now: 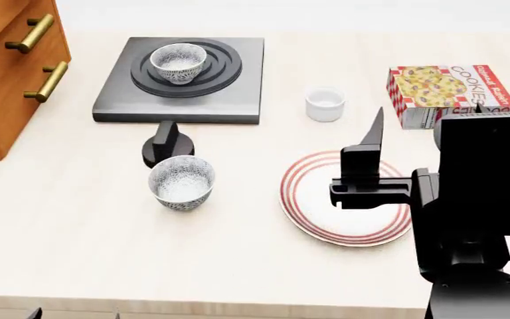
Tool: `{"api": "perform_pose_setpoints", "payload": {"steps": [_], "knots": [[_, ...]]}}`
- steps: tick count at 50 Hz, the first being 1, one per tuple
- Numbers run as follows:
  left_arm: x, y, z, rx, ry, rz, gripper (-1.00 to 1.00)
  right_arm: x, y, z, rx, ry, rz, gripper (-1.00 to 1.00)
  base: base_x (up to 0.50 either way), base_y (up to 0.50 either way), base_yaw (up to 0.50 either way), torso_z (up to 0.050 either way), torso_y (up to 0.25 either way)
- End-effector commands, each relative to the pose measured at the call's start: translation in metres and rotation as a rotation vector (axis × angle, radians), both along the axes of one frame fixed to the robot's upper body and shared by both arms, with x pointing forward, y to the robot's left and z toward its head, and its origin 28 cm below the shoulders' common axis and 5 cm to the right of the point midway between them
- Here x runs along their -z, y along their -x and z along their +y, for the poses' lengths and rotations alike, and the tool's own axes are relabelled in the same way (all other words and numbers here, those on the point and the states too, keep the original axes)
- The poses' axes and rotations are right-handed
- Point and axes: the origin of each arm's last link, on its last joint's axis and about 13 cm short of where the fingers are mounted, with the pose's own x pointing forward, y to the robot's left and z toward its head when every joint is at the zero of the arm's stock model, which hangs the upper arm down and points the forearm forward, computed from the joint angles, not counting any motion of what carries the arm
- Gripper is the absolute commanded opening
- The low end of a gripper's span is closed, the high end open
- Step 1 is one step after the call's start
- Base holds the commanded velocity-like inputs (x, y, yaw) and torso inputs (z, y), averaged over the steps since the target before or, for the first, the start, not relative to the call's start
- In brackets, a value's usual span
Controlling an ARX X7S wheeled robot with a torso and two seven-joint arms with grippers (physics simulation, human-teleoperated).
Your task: Pick the akita bowl on the stove and place it on the plate.
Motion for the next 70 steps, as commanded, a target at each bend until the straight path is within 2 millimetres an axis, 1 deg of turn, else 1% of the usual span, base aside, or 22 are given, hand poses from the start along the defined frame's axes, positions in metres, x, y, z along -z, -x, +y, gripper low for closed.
{"api": "perform_pose_setpoints", "payload": {"steps": [1,2,3,4,6,7,14,16,22,23,26,27,29,31,34,47,50,52,60,70], "knots": [[0.001,-0.002,-0.001,0.002,0.004,-0.012,1.0,0.001,-0.002,-0.002,0.005,-0.02,-0.009,1.0,0.0,0.0,0.0,0.0,0.0],[-0.005,-0.004,0.0,-0.007,0.014,-0.008,1.0,0.0,-0.002,-0.002,0.005,-0.02,-0.009,1.0,0.0,0.0,0.0,0.0,0.0],[-0.015,-0.006,0.0,0.018,-0.05,-0.025,1.0,0.0,-0.002,-0.002,0.006,-0.02,-0.009,1.0,0.0,0.0,0.0,0.0,0.0],[-0.019,-0.008,0.0,-0.001,-0.058,-0.032,1.0,0.0,-0.002,-0.002,0.006,-0.02,-0.008,1.0,0.0,0.0,0.0,0.0,0.0],[-0.026,-0.012,0.001,-0.007,-0.037,-0.02,1.0,0.0,-0.002,-0.002,0.007,-0.021,-0.008,1.0,0.0,0.0,0.0,0.0,0.0],[-0.037,-0.014,0.0,-0.005,-0.048,-0.04,1.0,0.0,-0.003,-0.002,0.008,-0.023,-0.009,1.0,0.0,0.0,0.0,0.0,0.0],[-0.072,-0.023,-0.003,0.02,-0.087,-0.094,1.0,-0.001,-0.002,-0.002,0.011,-0.023,-0.008,1.0,0.0,0.0,0.0,0.0,0.0],[-0.087,-0.028,-0.004,0.02,-0.095,-0.107,1.0,0.0,-0.002,-0.002,0.011,-0.022,-0.007,1.0,0.0,0.0,0.0,0.0,0.0],[-0.108,-0.04,-0.004,0.021,-0.086,-0.108,1.0,0.001,-0.003,-0.002,0.012,-0.025,-0.003,1.0,0.0,0.0,0.0,0.0,0.0],[-0.112,-0.045,-0.004,0.025,-0.084,-0.095,1.0,0.001,-0.002,-0.002,0.013,-0.026,-0.002,1.0,0.0,0.0,0.0,0.0,0.0],[-0.117,-0.052,-0.004,0.022,-0.083,-0.082,1.0,0.001,-0.002,-0.002,0.014,-0.027,-0.001,1.0,0.0,0.0,0.0,0.0,0.0],[-0.122,-0.057,-0.004,0.014,-0.083,-0.078,1.0,0.001,-0.002,-0.002,0.013,-0.024,0.0,1.0,0.0,0.0,0.0,0.0,0.0],[-0.125,-0.066,-0.004,-0.003,-0.071,-0.062,1.0,0.002,-0.002,-0.002,0.014,-0.023,0.001,1.0,0.0,0.0,0.0,0.0,0.0],[-0.128,-0.071,-0.004,-0.014,-0.025,-0.018,1.0,0.001,-0.002,-0.002,0.014,-0.021,0.003,1.0,0.0,0.0,0.0,0.0,0.0],[-0.133,-0.082,-0.003,-0.04,-0.002,-0.005,1.0,0.003,-0.002,-0.002,0.011,-0.02,0.0,1.0,0.0,0.0,0.0,0.0,0.0],[-0.159,-0.108,-0.006,-0.034,-0.02,0.014,1.0,0.003,-0.003,-0.002,0.006,0.001,0.008,1.0,0.0,0.0,0.0,0.0,0.0],[-0.163,-0.109,-0.007,-0.025,-0.011,0.016,1.0,0.003,-0.003,-0.002,0.01,-0.004,0.006,1.0,0.0,0.0,0.0,0.0,0.0],[-0.165,-0.111,-0.006,-0.044,0.032,0.027,1.0,0.003,-0.003,-0.002,0.014,-0.002,0.001,1.0,0.0,0.0,0.0,0.0,0.0],[-0.174,-0.112,-0.006,-0.049,0.024,0.013,1.0,0.001,-0.002,-0.002,0.014,-0.011,0.0,1.0,0.0,0.0,0.0,0.0,0.0],[-0.173,-0.112,-0.006,-0.047,0.029,0.013,1.0,0.003,-0.003,-0.002,0.01,-0.02,0.004,1.0,0.0,-0.01,0.0,0.0,0.0]]}}
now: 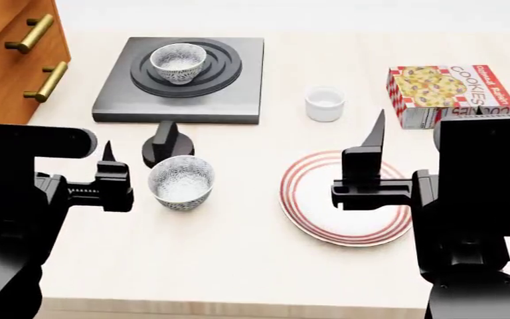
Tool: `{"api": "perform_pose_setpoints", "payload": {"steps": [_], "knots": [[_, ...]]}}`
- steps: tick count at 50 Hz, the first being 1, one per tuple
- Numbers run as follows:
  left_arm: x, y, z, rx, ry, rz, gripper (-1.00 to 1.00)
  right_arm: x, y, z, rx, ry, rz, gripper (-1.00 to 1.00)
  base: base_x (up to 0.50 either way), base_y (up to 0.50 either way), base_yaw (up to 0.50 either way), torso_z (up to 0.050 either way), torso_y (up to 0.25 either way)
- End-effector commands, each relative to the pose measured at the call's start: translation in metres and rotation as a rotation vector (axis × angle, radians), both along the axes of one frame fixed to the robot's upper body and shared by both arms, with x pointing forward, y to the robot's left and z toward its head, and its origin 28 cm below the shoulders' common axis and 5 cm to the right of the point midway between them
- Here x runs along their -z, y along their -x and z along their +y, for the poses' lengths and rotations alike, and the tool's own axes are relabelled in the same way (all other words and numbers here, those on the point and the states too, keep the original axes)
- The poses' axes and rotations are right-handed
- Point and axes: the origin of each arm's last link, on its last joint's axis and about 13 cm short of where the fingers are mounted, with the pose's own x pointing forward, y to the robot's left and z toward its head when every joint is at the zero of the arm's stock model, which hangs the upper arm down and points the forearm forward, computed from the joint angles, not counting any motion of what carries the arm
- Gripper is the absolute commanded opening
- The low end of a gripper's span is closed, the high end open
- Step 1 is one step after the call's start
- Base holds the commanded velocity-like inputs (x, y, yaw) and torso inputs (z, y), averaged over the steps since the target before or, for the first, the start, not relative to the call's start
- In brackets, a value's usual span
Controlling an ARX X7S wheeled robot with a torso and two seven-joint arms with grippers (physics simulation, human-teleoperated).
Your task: Pick the akita bowl on the stove and place it on the plate.
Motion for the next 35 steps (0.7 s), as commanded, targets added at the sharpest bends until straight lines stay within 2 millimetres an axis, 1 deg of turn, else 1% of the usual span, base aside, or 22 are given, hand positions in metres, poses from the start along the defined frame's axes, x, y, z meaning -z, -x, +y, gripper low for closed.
{"api": "perform_pose_setpoints", "payload": {"steps": [1,6,16,25,35], "knots": [[-0.0074,-0.0033,-0.0013,0.01,0.041,0.001,1.0,0.0013,-0.0022,-0.0019,0.002,-0.025,-0.004,1.0,0.0,-0.05,0.0,0.0,0.0],[-0.0058,-0.0048,-0.0002,0.006,0.044,0.004,1.0,0.0016,-0.0028,-0.0017,0.001,-0.023,-0.001,1.0,0.0,-0.15,0.0,0.0,0.0],[-0.0075,-0.0043,-0.0005,0.006,0.048,0.003,1.0,0.0008,-0.0025,-0.0019,0.005,-0.024,-0.003,1.0,0.0,-0.3,0.0,0.0,0.0],[-0.0097,-0.0041,0.0004,0.007,0.046,-0.003,1.0,0.0005,-0.0018,-0.0016,0.005,-0.029,-0.002,1.0,0.0,-0.03,0.0,0.0,0.0],[-0.008,-0.0033,0.0,0.007,0.042,0.002,1.0,0.0001,-0.0015,-0.0019,0.007,-0.025,-0.004,1.0,0.0,-0.12,0.0,0.0,0.0]]}}
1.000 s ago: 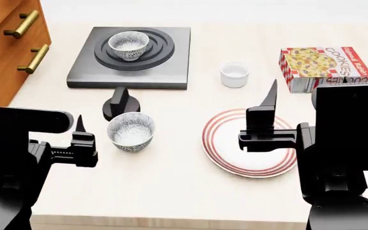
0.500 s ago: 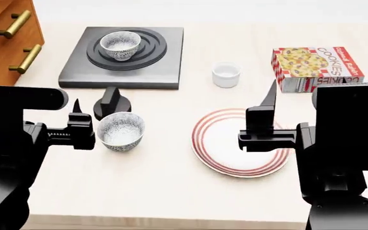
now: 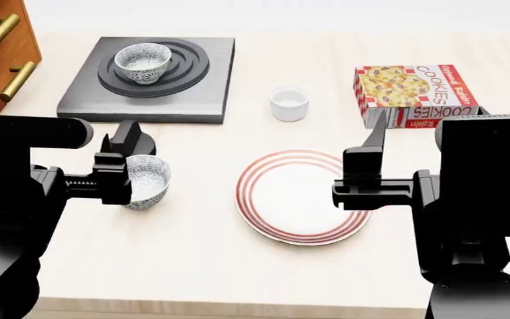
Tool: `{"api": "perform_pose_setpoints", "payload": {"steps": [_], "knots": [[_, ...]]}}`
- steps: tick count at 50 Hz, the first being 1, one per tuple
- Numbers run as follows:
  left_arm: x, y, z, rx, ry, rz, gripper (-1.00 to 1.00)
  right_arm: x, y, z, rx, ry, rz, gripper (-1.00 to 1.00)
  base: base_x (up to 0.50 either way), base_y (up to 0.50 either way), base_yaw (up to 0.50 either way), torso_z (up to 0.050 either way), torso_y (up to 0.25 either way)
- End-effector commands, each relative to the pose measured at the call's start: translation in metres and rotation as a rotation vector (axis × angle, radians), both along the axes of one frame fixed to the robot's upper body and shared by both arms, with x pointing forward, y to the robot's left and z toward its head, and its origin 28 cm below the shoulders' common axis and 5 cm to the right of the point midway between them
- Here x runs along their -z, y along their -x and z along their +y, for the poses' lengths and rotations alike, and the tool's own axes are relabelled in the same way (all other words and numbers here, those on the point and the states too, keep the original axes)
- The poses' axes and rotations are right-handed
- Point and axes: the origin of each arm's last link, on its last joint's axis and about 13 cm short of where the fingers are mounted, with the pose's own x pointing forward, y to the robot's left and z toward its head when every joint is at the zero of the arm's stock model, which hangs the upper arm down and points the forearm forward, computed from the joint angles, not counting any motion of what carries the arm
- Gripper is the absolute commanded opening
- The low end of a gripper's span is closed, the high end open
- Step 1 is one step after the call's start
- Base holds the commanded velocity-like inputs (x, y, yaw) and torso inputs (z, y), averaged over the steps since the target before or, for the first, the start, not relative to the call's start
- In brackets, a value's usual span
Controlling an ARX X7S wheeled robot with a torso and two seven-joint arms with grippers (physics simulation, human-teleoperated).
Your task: Pick the akita bowl on the stove and place it on the plate.
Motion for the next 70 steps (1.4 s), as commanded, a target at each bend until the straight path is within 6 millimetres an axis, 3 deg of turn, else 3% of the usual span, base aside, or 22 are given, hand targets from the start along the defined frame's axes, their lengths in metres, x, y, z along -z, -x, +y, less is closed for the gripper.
{"api": "perform_pose_setpoints", "payload": {"steps": [1,28,47,70], "knots": [[-0.0007,-0.0013,-0.0005,0.009,0.024,0.001,1.0,0.0001,-0.0017,-0.0016,0.005,-0.019,-0.007,1.0,0.0,0.0,0.0,0.0,0.0],[-0.0008,-0.0008,0.0004,0.01,0.018,0.003,1.0,0.001,-0.0028,-0.0015,0.006,-0.022,-0.007,1.0,0.0,-0.21,0.0,0.0,0.0],[-0.0013,-0.0004,0.0006,0.013,0.011,0.001,1.0,0.0005,-0.0022,-0.0006,-0.008,-0.013,-0.002,1.0,0.01,0.0,0.0,0.0,0.0],[-0.004,-0.0009,0.0013,0.014,0.004,-0.001,1.0,-0.0008,-0.0017,-0.0005,-0.005,-0.019,-0.006,1.0,0.28,0.0,0.0,0.0,0.0]]}}
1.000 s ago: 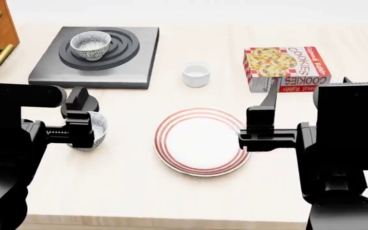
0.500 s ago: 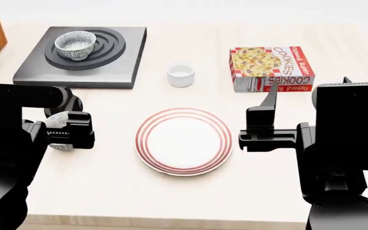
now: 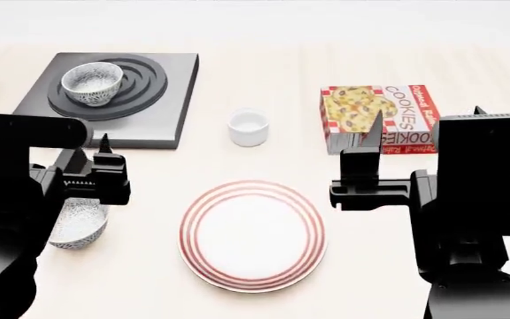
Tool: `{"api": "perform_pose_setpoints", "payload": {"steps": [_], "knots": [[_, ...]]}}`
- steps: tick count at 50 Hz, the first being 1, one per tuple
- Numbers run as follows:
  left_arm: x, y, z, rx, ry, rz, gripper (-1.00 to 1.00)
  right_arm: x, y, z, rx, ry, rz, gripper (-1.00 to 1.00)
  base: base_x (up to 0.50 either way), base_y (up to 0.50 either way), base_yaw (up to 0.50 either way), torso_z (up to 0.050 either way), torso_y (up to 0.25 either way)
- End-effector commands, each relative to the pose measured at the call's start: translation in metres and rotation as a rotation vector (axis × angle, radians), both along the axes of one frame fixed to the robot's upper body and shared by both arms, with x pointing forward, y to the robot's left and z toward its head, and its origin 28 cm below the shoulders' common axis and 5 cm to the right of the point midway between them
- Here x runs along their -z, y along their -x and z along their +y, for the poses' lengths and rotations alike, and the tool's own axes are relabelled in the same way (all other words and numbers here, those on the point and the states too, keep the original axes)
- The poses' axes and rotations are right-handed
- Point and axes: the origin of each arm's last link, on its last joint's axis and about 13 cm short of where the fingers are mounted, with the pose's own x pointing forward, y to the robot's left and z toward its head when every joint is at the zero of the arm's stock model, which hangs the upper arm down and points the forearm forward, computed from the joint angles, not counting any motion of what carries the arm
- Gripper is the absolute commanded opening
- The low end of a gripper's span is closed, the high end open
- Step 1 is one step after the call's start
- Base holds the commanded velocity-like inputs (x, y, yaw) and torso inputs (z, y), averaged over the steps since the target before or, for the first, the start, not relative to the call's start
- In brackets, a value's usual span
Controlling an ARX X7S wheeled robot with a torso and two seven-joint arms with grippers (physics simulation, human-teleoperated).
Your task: Pick the akita bowl on the stove and place it on the plate.
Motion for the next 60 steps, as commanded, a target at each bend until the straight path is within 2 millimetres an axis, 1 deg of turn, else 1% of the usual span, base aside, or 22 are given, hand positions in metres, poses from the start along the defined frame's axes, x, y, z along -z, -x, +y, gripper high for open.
{"api": "perform_pose_setpoints", "payload": {"steps": [1,45,46,60], "knots": [[-0.0006,-0.0023,0.0001,0.01,0.024,-0.001,1.0,-0.0002,-0.0018,-0.0015,0.005,-0.02,-0.008,1.0,0.3,0.0,0.0,0.0,0.0],[-0.0009,-0.0016,0.002,0.003,0.017,0.003,1.0,-0.0012,-0.0012,-0.0011,0.005,-0.021,-0.009,1.0,0.3,0.0,0.0,0.0,0.0],[0.0012,-0.0027,0.0024,0.003,0.016,0.004,1.0,-0.001,-0.0015,-0.0012,0.006,-0.02,-0.009,1.0,0.3,0.0,0.0,0.0,0.0],[-0.0014,-0.0021,0.0025,0.002,0.012,0.005,1.0,-0.0008,-0.0014,-0.0013,0.006,-0.021,-0.009,1.0,0.3,0.0,0.0,0.0,0.001]]}}
